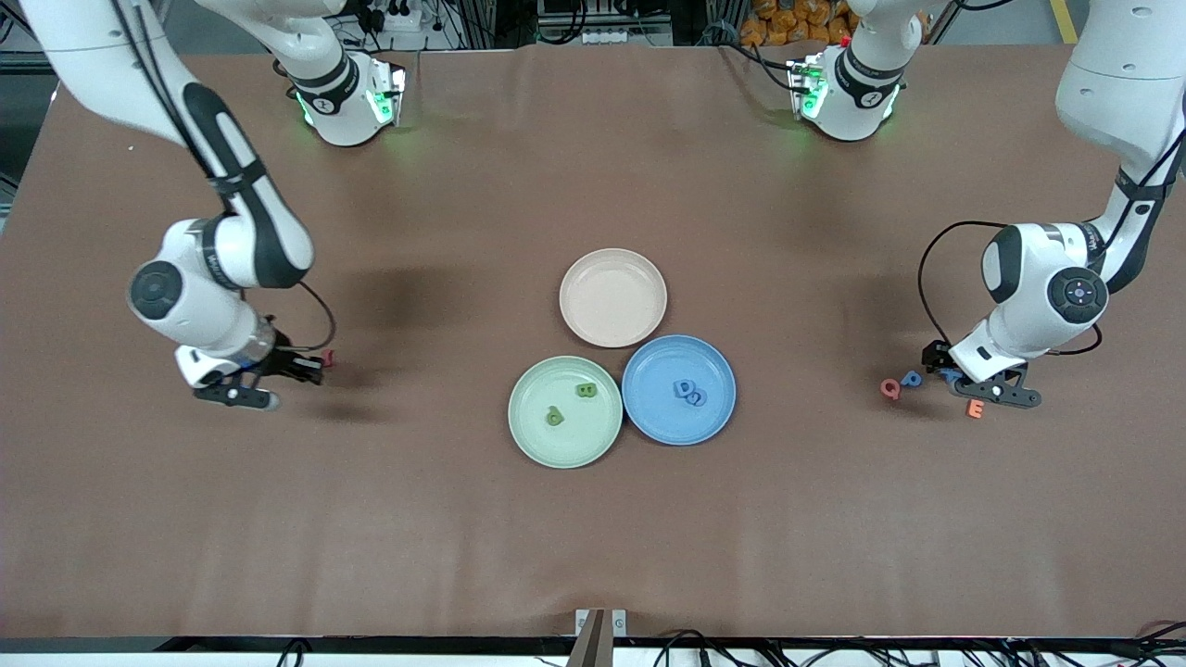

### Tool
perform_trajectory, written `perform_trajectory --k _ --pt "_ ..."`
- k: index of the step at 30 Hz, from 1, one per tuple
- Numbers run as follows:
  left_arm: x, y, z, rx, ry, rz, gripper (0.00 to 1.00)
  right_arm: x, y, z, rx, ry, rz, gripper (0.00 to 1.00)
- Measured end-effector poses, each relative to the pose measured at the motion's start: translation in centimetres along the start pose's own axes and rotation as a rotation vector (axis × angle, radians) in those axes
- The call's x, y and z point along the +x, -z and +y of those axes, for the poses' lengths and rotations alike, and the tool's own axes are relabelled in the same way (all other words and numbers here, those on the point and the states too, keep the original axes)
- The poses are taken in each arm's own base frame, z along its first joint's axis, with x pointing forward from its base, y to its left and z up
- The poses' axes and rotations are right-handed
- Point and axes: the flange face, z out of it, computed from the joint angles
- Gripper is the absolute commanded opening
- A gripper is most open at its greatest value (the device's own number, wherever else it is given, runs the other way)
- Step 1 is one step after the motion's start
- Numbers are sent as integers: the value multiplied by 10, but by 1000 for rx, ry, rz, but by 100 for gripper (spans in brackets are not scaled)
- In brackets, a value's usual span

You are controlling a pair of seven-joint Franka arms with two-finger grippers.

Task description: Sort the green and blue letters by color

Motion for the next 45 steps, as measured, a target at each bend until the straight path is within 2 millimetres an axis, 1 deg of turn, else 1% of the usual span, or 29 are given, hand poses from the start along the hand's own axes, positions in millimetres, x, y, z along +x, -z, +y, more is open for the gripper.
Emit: perform_trajectory --k 1,2,3,6,10,12,13,14,16,18,20,23,27,29,30,31,33,36,37,38,40,41,43,45 --pt "0 0 0 0 0 1 48 -2 5 -24 13 -28 6 0" --pt "1 1 1 1 -2 4 48 -8 12 -62 34 -69 14 0" --pt "1 1 2 1 -4 5 48 -15 17 -87 48 -92 18 0" --pt "2 2 3 0 -5 5 46 -22 21 -114 63 -126 20 0" --pt "2 2 3 0 -5 5 35 -46 29 -182 103 -216 15 0" --pt "2 2 3 0 -6 5 32 -58 31 -209 119 -249 10 0" --pt "2 2 3 1 -6 6 28 -65 31 -226 128 -269 5 0" --pt "2 3 3 2 -5 7 23 -70 31 -238 135 -284 2 0" --pt "3 5 2 4 -4 10 17 -81 31 -263 148 -315 -5 0" --pt "2 5 2 4 -4 10 15 -90 30 -288 163 -346 -13 0" --pt "2 5 2 4 -4 10 10 -98 29 -311 178 -375 -20 0" --pt "3 5 1 4 -4 11 10 -107 26 -342 200 -410 -30 0" --pt "3 5 2 4 -4 12 10 -115 19 -373 216 -441 -41 0" --pt "3 5 2 4 -5 13 10 -117 14 -382 220 -448 -44 9" --pt "3 5 2 4 -5 14 10 -117 12 -386 221 -450 -45 16" --pt "4 6 2 5 -6 14 9 -117 9 -388 221 -451 -46 19" --pt "5 7 3 6 -8 17 7 -117 4 -391 221 -452 -49 20" --pt "7 10 4 8 -10 21 6 -113 -2 -389 216 -456 -49 23" --pt "8 12 4 10 -12 22 6 -112 -4 -388 214 -459 -49 26" --pt "9 13 5 11 -13 21 6 -111 -5 -388 212 -460 -49 32" --pt "11 18 6 13 -18 15 6 -109 -8 -385 209 -464 -48 39" --pt "12 21 7 15 -20 12 6 -108 -9 -385 208 -465 -48 47" --pt "14 29 10 16 -23 8 6 -106 -9 -383 207 -468 -46 60" --pt "19 37 16 13 -23 12 6 -104 -9 -382 207 -471 -44 67"
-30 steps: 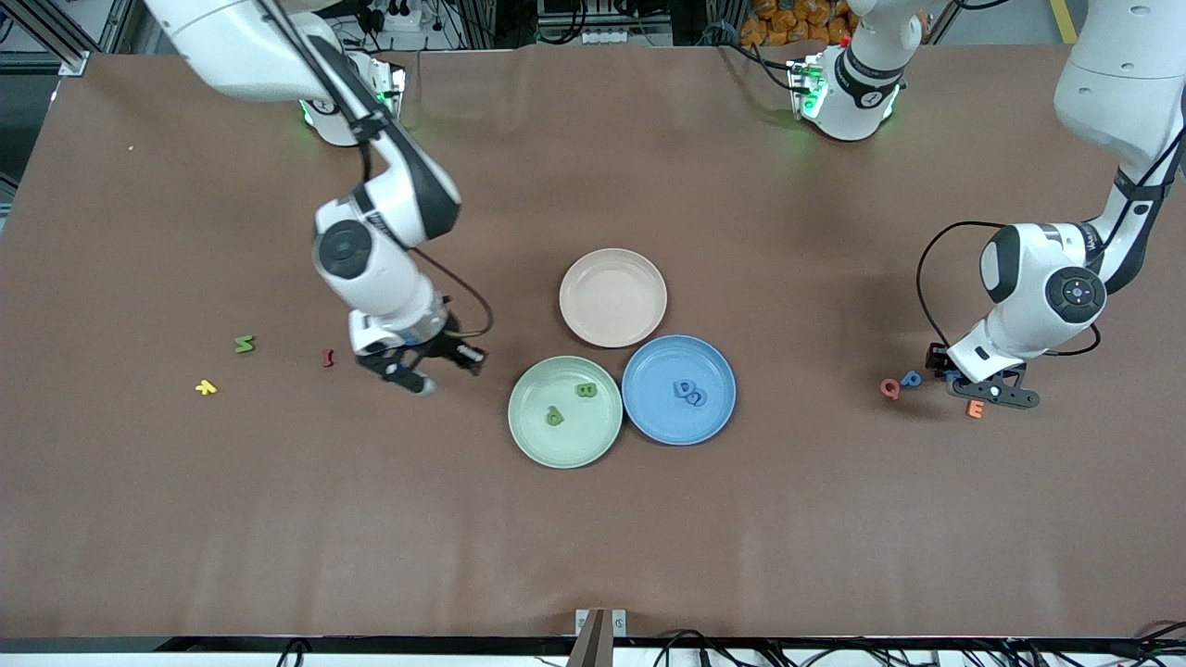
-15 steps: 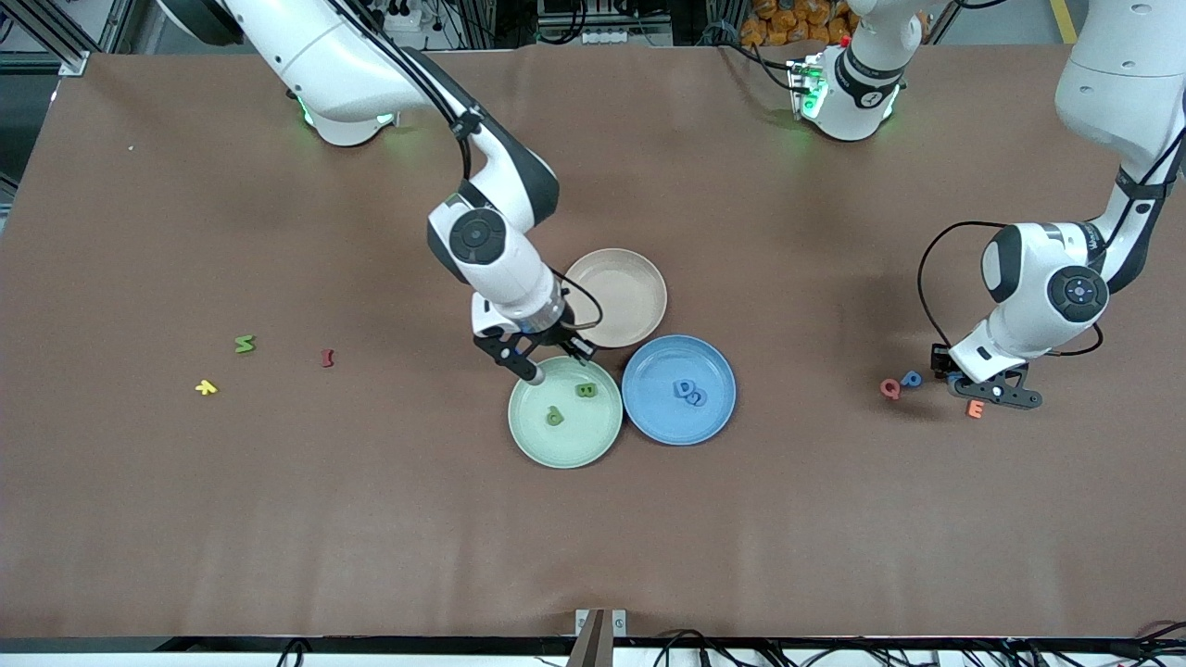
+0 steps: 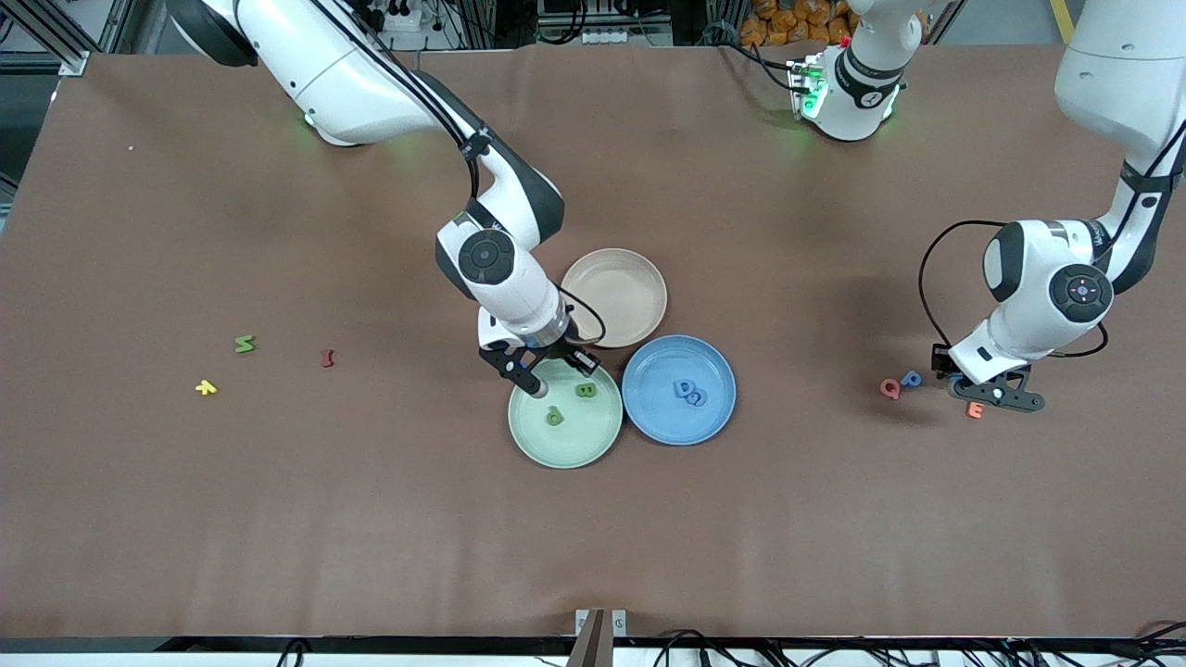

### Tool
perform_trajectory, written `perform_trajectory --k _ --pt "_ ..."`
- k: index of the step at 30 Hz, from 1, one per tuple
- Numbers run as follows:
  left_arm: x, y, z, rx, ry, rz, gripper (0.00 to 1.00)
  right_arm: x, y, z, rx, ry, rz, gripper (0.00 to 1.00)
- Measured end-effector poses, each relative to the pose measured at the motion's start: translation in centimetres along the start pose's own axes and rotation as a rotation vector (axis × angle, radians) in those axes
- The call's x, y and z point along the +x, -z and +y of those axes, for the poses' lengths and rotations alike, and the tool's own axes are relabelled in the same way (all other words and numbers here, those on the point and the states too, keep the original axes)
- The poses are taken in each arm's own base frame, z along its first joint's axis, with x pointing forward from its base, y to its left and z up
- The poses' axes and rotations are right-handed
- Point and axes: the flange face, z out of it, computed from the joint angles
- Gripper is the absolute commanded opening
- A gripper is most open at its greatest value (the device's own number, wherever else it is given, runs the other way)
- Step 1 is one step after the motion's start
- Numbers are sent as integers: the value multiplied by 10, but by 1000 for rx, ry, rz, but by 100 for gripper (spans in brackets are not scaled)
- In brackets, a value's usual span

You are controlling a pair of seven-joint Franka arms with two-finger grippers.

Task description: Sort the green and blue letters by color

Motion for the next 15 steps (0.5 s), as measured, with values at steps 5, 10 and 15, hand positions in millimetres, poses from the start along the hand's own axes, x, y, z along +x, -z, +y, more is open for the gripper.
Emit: perform_trajectory --k 5,10,15 --pt "16 19 29 -23 26 1 6 5 1 0 2 -6 4 76" --pt "36 36 84 -29 78 6 6 13 4 0 6 -14 9 76" --pt "51 48 140 -29 133 5 6 30 16 1 -2 -11 15 76"
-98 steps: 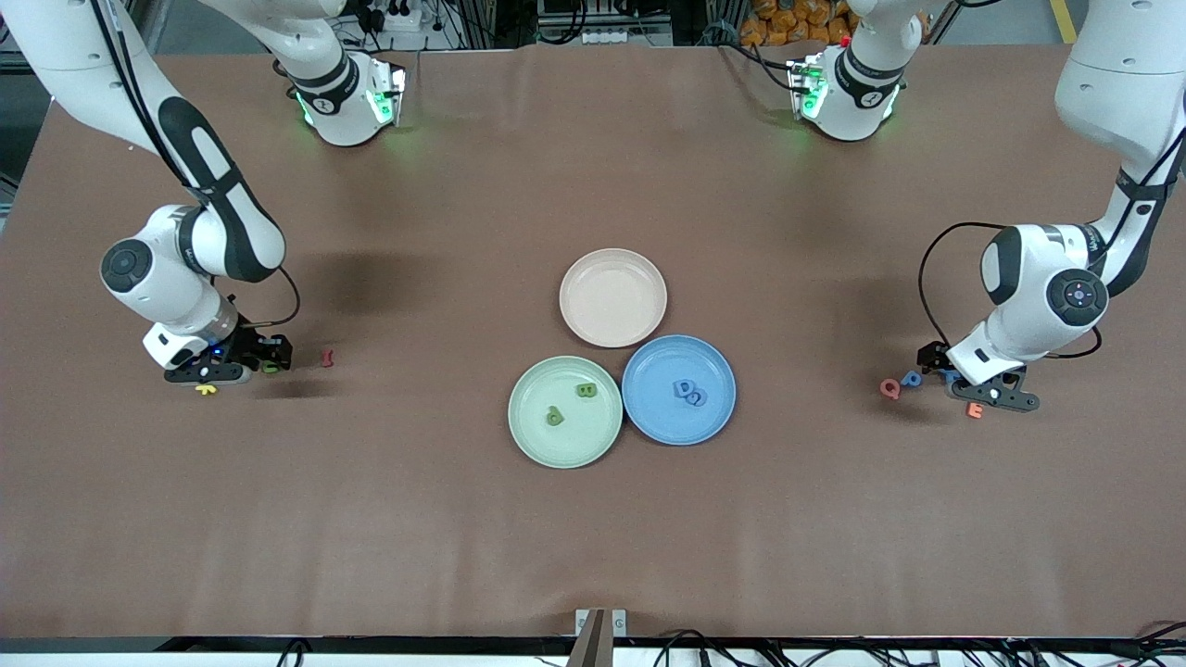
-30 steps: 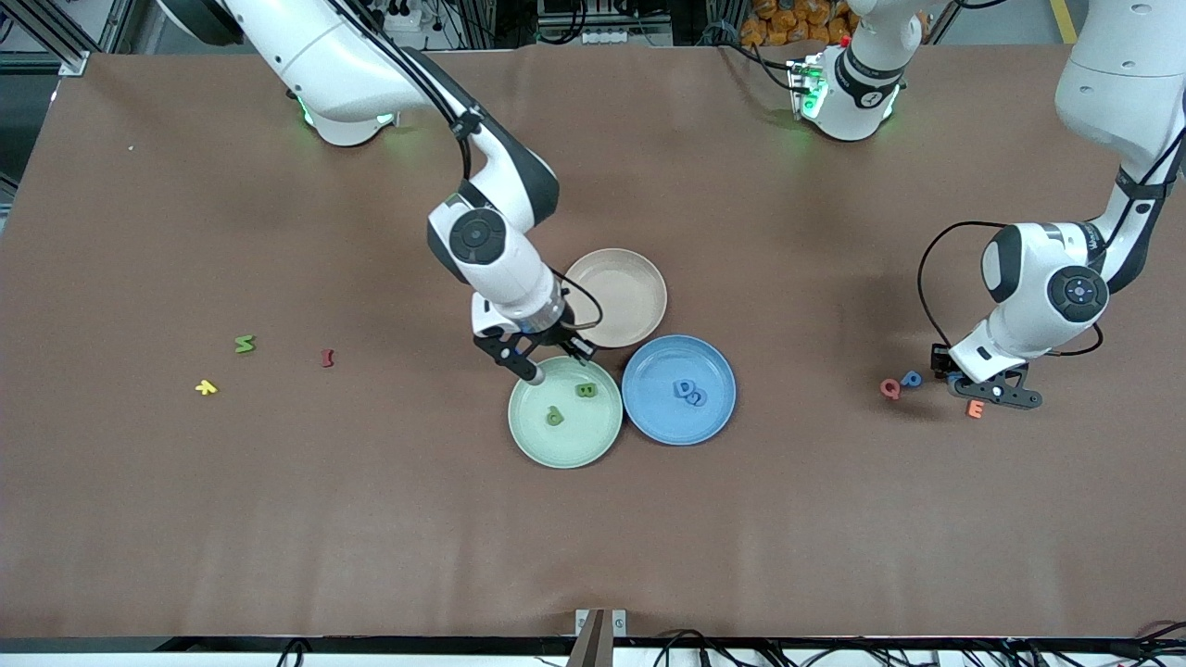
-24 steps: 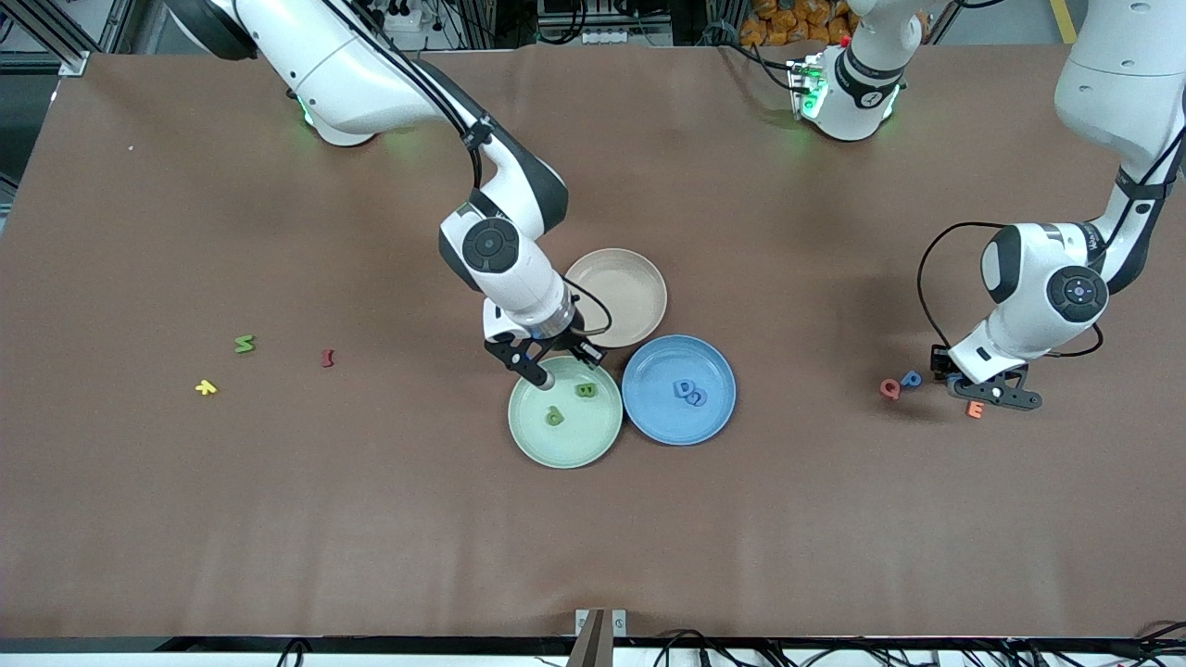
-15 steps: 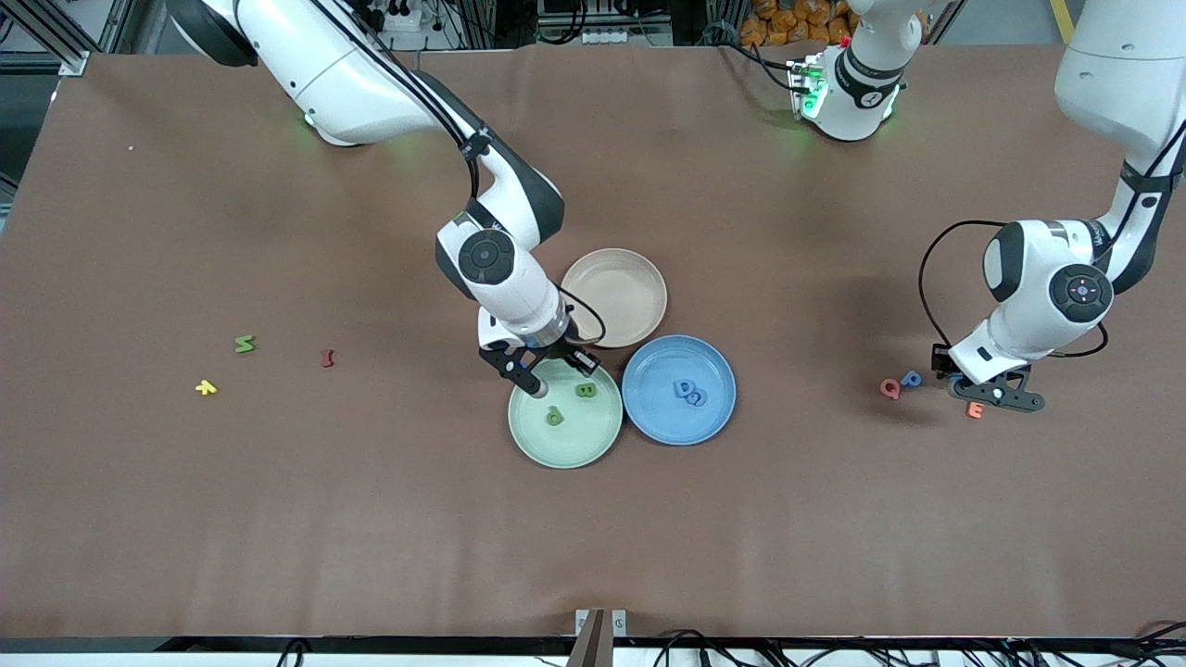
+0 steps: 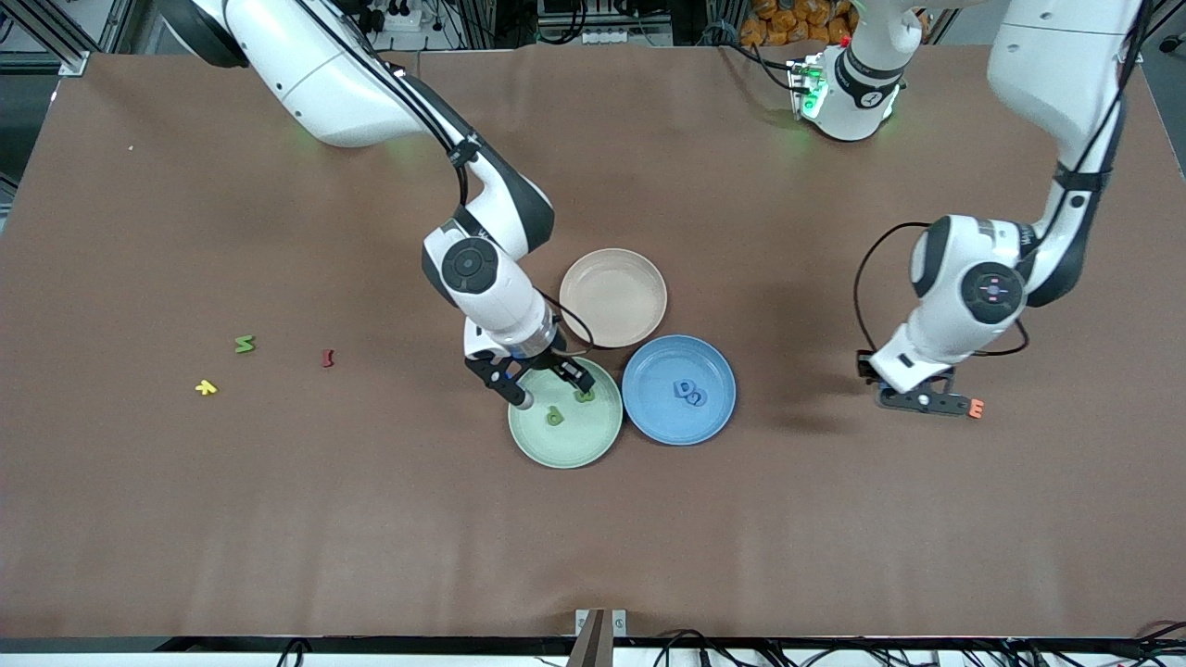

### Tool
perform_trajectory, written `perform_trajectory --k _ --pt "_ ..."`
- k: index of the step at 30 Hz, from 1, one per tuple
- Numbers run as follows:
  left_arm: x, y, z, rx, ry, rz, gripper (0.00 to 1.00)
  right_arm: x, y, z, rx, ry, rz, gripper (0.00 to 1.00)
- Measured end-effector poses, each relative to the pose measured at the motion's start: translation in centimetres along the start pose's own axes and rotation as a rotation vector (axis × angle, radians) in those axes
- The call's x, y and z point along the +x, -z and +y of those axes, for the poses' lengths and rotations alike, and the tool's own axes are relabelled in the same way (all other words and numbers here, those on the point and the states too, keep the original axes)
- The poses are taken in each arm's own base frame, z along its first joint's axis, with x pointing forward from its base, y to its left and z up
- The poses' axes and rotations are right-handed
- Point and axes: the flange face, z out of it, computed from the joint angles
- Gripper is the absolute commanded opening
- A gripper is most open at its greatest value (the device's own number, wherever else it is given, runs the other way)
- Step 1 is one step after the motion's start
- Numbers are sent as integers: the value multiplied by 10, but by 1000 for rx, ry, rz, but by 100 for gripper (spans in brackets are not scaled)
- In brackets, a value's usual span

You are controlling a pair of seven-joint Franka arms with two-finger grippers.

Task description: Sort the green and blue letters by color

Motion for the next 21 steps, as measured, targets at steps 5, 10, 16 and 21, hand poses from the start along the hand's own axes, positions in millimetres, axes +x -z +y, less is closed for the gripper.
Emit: perform_trajectory --k 5,10,16,21 --pt "1 7 45 -2 67 12 6 31 34 10 -110 61 -16 76" --pt "1 12 83 -8 125 23 6 66 80 33 -203 145 -38 76" --pt "4 22 118 -11 188 28 6 97 108 77 -262 244 -58 76" --pt "8 38 153 -29 251 17 6 116 118 121 -300 320 -80 76"
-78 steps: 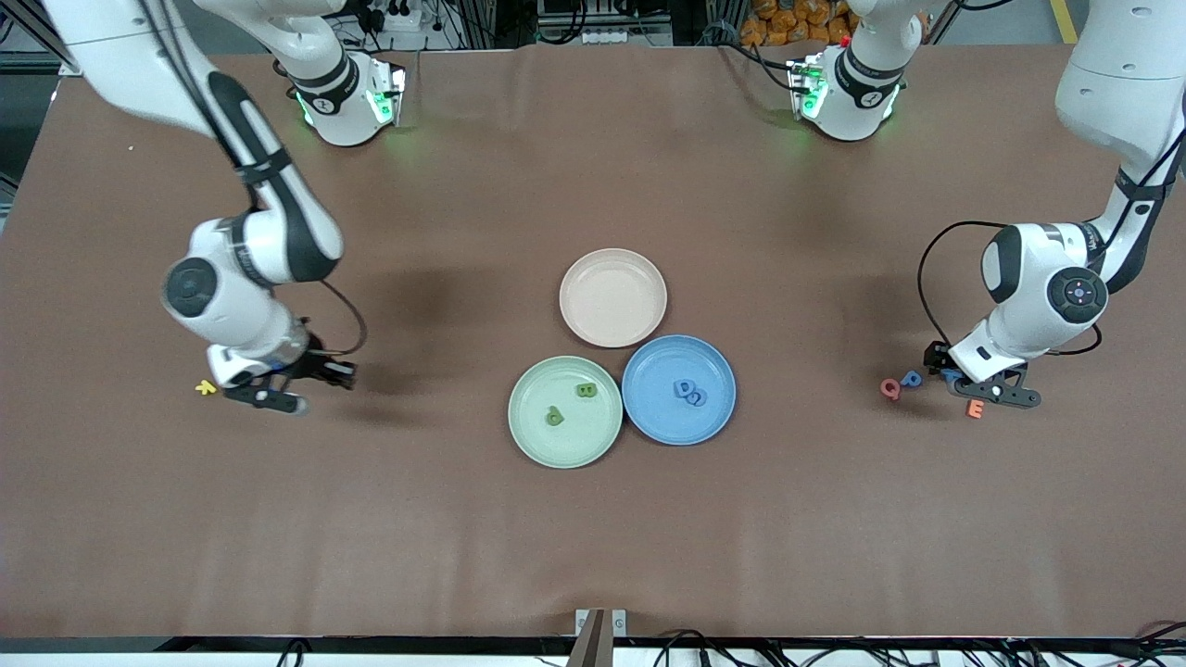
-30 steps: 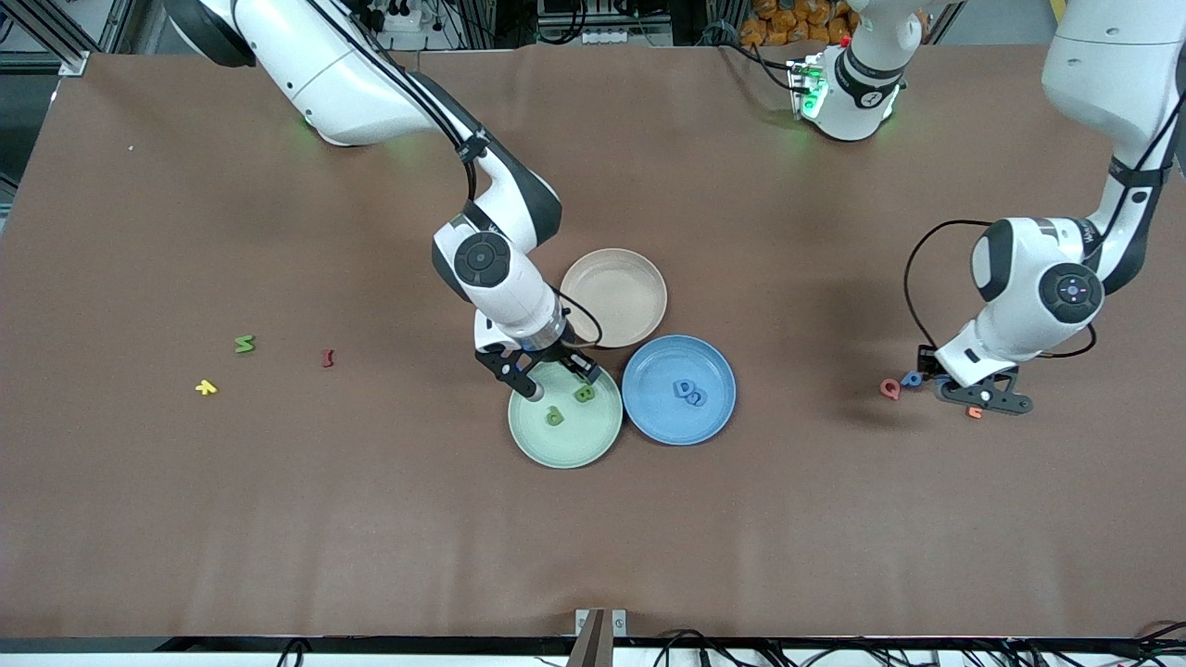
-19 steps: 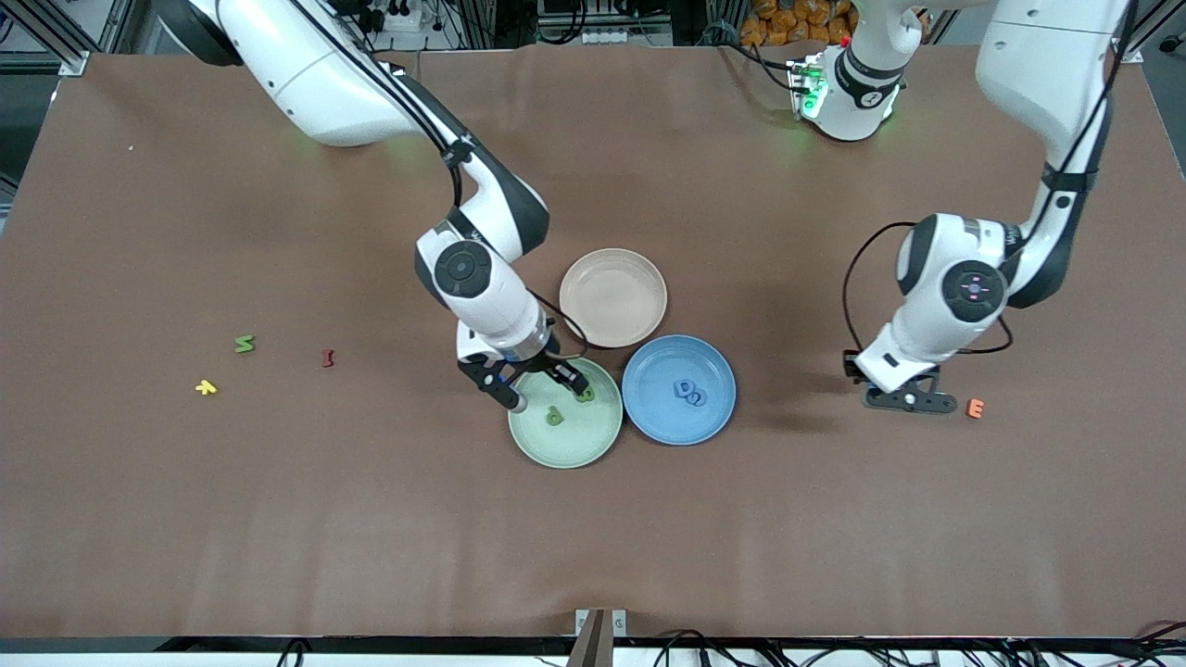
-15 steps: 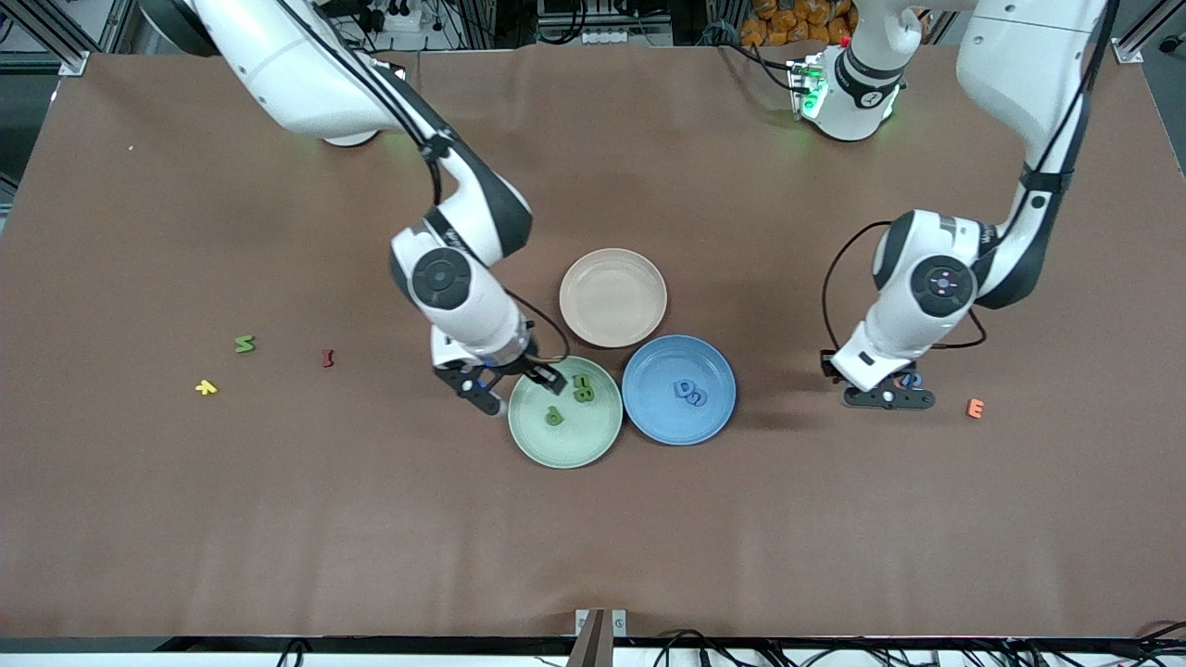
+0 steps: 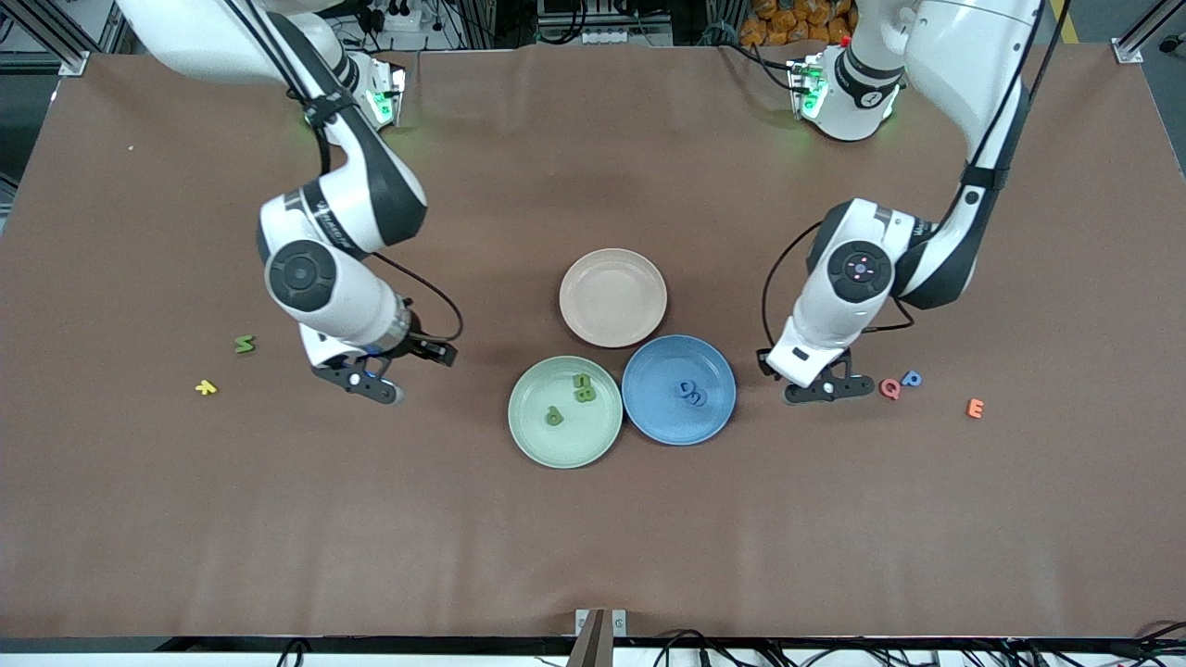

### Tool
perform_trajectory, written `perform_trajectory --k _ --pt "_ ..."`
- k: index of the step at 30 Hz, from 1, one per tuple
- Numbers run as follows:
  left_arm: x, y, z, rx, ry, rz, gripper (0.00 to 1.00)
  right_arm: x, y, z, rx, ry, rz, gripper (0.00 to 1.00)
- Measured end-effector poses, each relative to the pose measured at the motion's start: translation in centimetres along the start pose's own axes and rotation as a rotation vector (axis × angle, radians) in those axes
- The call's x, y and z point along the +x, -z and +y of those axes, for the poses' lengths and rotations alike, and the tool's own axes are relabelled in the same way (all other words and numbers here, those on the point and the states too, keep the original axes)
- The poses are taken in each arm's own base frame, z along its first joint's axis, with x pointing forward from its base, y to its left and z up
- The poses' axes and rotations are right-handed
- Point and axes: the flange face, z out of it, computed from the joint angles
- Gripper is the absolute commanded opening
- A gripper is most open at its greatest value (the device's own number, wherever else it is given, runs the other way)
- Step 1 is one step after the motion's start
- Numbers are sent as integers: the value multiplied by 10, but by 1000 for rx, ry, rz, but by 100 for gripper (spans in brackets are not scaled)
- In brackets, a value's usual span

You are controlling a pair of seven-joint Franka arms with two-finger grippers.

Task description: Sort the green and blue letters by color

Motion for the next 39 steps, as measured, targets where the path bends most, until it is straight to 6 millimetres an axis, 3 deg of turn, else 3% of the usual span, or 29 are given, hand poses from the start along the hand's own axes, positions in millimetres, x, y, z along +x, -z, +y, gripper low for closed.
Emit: perform_trajectory --k 7,13,24,25,26,27,28,33,39 --pt "-10 13 54 -21 62 -3 6 0 -1 59 -36 102 -20 76" --pt "-16 9 90 -34 109 0 6 1 -3 112 -55 181 -36 75" --pt "-11 -21 121 -38 140 -12 6 7 -17 194 -55 307 -24 75" --pt "-10 -22 122 -38 141 -13 10 8 -18 201 -55 318 -24 75" --pt "-9 -24 122 -38 142 -13 28 9 -20 210 -54 330 -25 75" --pt "-9 -24 123 -39 143 -13 70 11 -22 219 -54 342 -27 75" --pt "-8 -25 123 -39 143 -12 100 12 -23 226 -54 352 -28 74" --pt "-6 -23 123 -42 145 -8 100 21 -25 256 -49 399 -19 73" --pt "-4 -22 123 -43 147 -6 100 25 -33 277 -45 443 7 73"
